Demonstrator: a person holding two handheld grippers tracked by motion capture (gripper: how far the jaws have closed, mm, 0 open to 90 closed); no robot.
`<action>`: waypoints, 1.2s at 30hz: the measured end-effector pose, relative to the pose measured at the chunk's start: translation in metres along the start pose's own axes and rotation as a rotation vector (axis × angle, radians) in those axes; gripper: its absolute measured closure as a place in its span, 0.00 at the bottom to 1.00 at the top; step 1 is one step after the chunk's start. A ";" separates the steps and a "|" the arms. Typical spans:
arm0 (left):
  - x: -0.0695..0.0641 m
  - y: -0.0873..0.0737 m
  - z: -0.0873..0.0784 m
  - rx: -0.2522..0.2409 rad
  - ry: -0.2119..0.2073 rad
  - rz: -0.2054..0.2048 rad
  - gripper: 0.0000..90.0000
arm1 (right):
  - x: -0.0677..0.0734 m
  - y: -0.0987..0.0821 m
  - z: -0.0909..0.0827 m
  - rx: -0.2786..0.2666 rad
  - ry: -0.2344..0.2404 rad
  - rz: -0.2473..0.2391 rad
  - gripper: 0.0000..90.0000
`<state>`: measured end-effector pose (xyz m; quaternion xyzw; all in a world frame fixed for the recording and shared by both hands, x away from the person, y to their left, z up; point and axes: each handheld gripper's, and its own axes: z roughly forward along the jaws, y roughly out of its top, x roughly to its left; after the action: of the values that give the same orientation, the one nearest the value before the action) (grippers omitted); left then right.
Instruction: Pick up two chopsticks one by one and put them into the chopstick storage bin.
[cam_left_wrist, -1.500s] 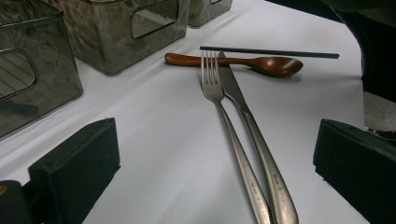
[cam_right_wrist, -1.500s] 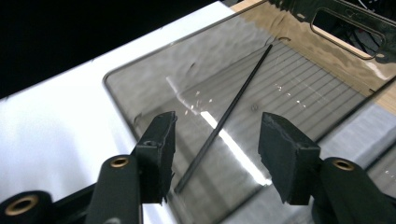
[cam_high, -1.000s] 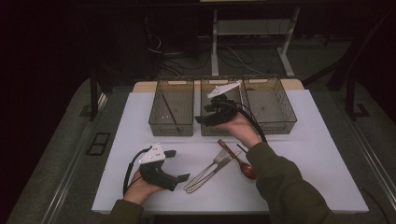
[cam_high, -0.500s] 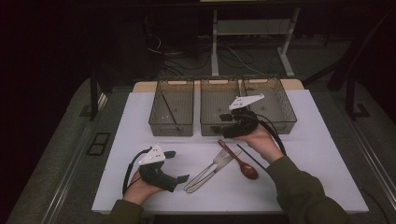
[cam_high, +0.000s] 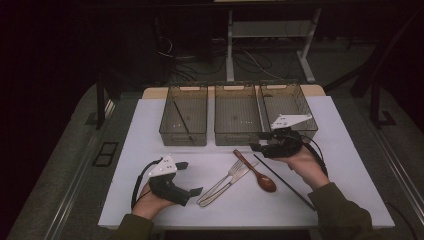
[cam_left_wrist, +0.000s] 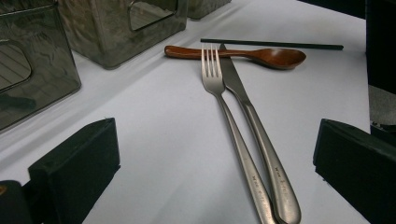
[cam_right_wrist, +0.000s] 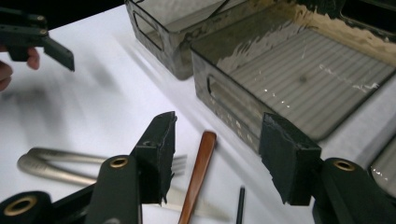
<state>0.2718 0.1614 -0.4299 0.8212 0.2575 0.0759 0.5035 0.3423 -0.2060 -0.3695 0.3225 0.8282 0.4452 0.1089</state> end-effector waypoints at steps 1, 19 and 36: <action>0.000 0.000 0.000 0.000 0.000 -0.001 0.00 | -0.001 -0.003 -0.003 0.001 0.009 0.003 0.52; 0.000 0.000 0.000 0.007 0.005 0.002 0.00 | -0.001 -0.053 -0.044 0.075 -0.020 0.046 0.71; -0.001 0.001 -0.001 0.006 0.007 0.007 0.00 | 0.002 -0.098 -0.060 0.196 -0.045 0.065 0.83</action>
<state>0.2708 0.1615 -0.4288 0.8232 0.2569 0.0797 0.5000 0.2700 -0.2837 -0.4142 0.3680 0.8542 0.3582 0.0809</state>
